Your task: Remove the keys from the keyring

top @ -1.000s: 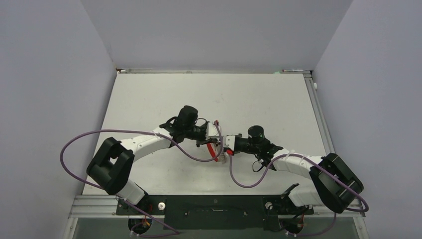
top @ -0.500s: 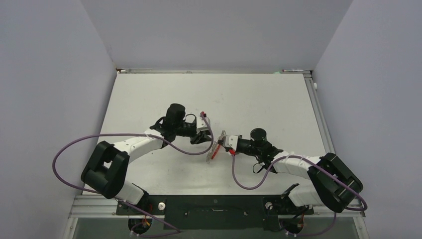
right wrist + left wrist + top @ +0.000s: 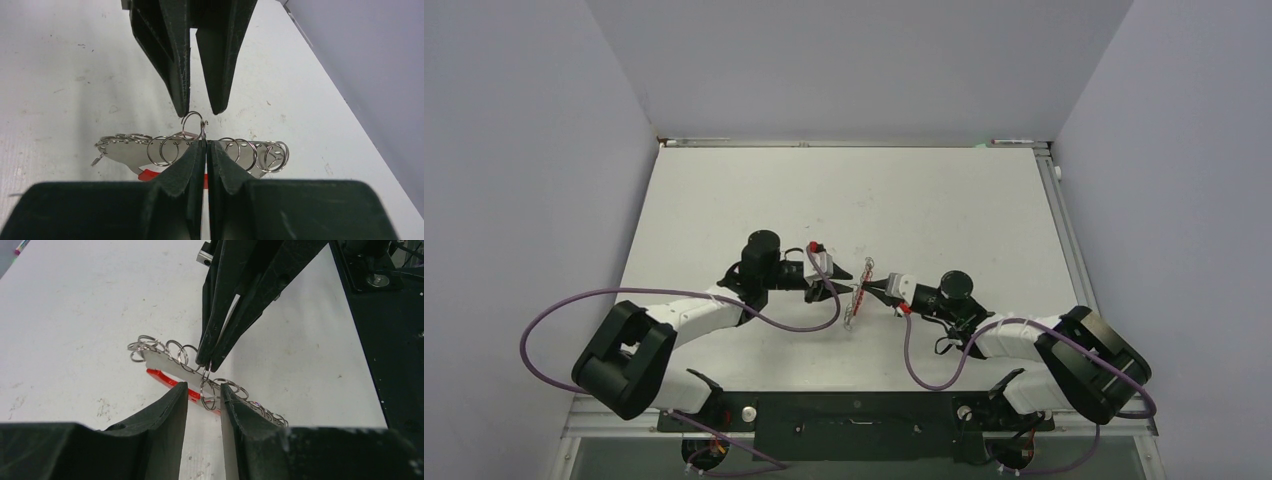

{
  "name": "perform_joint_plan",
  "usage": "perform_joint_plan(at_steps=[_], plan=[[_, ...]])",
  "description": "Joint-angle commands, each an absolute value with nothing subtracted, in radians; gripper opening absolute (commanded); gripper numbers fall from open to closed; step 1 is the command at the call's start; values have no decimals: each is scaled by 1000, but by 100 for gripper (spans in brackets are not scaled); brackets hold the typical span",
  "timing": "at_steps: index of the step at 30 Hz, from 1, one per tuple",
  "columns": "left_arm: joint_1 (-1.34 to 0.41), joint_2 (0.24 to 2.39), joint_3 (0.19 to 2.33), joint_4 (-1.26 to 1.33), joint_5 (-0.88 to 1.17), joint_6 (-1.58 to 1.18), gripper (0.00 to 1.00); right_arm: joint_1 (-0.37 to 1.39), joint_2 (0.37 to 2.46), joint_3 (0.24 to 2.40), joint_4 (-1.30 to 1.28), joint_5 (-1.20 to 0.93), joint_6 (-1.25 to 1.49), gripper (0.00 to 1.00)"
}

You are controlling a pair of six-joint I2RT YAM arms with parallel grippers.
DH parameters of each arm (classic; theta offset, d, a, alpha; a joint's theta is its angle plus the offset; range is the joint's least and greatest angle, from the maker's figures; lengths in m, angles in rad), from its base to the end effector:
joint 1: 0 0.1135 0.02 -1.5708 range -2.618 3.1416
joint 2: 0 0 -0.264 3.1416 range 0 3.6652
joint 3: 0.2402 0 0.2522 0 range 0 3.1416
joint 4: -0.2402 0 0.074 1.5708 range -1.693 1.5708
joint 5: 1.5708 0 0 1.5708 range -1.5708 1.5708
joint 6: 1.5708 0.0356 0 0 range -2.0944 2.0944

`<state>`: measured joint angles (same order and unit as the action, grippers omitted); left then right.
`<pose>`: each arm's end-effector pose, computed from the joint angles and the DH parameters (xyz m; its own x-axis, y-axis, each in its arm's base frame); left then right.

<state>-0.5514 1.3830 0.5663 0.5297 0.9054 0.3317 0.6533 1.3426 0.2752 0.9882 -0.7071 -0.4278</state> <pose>0.2189 -0.1675 0.2082 0.0866 0.1827 -0.9793 0.9920 0.0752 0.1018 0.1700 0.1592 0.1770 0.3479 -0.1309 -0.9284 -0.9144 0.1712 -0.3668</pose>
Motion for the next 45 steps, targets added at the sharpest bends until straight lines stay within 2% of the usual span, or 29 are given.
perform_joint_plan(at_steps=[1, 5, 11, 21, 23, 24, 26, 27, 28, 35, 45], plan=[[-568, 1377, 558, 657, 926, 306, 27, 649, 1335, 262, 1164, -745, -357, 5], [-568, 1392, 557, 683, 922, 299, 24, 651, 1331, 253, 1187, -752, -347, 5], [-571, 1409, 554, 695, 925, 297, 12, 653, 1330, 241, 1222, -753, -317, 5], [-592, 1450, 565, 699, 922, 313, 11, 659, 1324, 233, 1244, -757, -304, 5], [-593, 1453, 572, 706, 923, 308, 0, 660, 1322, 232, 1242, -759, -302, 5], [-594, 1455, 576, 710, 923, 303, 0, 660, 1322, 232, 1235, -763, -303, 5], [-594, 1452, 581, 719, 920, 287, 0, 660, 1321, 251, 1139, -799, -342, 6], [-594, 1449, 582, 716, 918, 283, 0, 660, 1316, 262, 1086, -812, -362, 15], [-596, 1442, 585, 695, 914, 292, 0, 658, 1311, 274, 1030, -826, -379, 20], [-621, 1375, 603, 433, 832, 457, 0, 655, 1262, 347, 757, -845, -479, 29], [-672, 1349, 615, 350, 711, 497, 0, 691, 1284, 409, 613, -792, -586, 26]])
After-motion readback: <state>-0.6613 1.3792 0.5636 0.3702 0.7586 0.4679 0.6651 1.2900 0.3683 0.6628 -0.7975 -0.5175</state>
